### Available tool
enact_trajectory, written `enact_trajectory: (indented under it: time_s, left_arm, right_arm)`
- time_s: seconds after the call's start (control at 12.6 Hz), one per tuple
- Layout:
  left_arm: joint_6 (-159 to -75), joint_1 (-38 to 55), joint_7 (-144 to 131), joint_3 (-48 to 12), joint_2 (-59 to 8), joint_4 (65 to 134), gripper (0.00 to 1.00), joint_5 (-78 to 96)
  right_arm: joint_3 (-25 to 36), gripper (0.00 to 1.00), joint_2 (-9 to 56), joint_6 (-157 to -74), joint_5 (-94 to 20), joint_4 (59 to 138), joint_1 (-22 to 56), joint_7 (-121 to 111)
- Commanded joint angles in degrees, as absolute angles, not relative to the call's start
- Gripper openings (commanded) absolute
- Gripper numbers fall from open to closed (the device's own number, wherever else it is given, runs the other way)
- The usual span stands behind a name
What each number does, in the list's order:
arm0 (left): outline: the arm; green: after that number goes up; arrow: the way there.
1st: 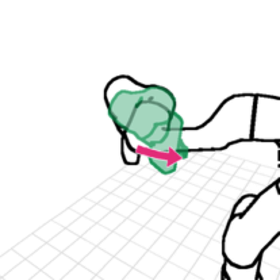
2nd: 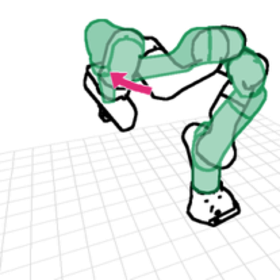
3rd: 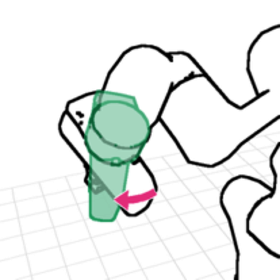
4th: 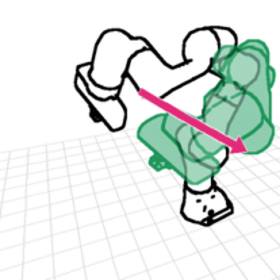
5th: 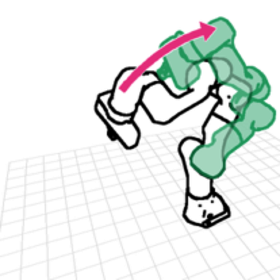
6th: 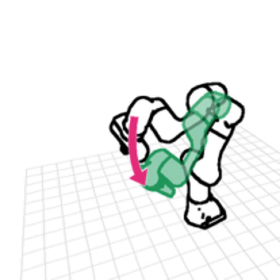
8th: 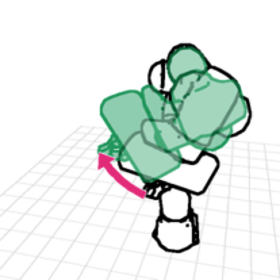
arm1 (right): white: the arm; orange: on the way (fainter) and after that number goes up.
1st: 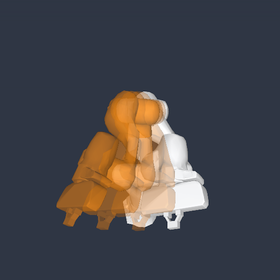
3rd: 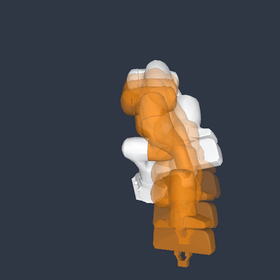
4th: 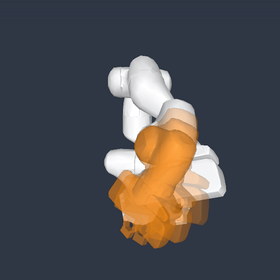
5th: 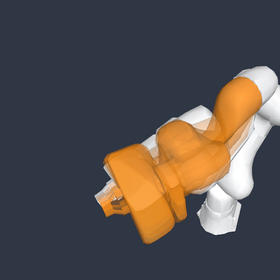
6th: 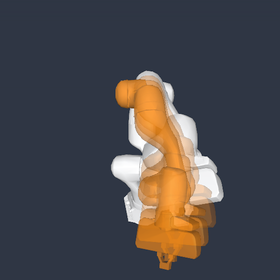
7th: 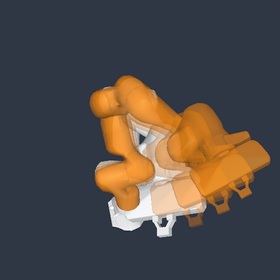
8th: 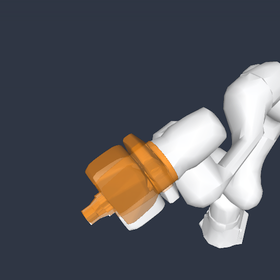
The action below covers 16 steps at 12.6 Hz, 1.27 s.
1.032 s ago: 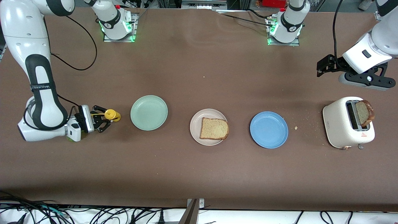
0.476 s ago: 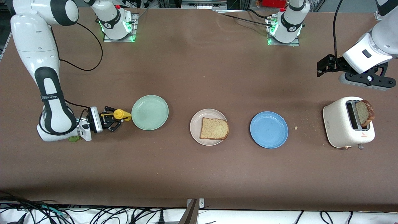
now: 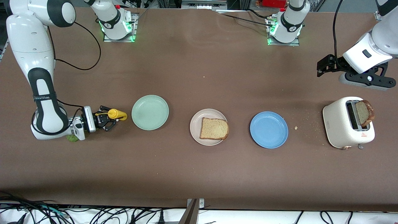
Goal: Make sandwich in beige plate with both arms
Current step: 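Lower the yellow bottle and open the right gripper, then move the right gripper down onto the green lettuce leaf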
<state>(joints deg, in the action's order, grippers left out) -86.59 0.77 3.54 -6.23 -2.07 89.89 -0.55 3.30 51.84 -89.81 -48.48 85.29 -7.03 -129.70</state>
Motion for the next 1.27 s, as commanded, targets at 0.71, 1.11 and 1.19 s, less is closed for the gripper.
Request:
enact_trajectory:
  time_s: [0.71, 1.11, 1.19]
  left_arm:
    - [-85.43, 0.26, 4.22, -6.42, -1.93, 88.95, 1.0, 0.88]
    - [-85.43, 0.26, 4.13, -6.42, -1.93, 88.95, 1.0, 0.88]
    - [-85.43, 0.26, 4.13, -6.42, -1.93, 88.95, 1.0, 0.88]
  right_arm:
    - [6.76, 1.0, 51.77, -89.47, -47.74, 82.53, -7.21, -129.99]
    - [7.21, 1.0, 43.61, -91.32, -33.61, 82.53, -7.03, -121.65]
    - [7.21, 1.0, 42.2, -92.28, -30.96, 82.53, -6.94, -120.42]
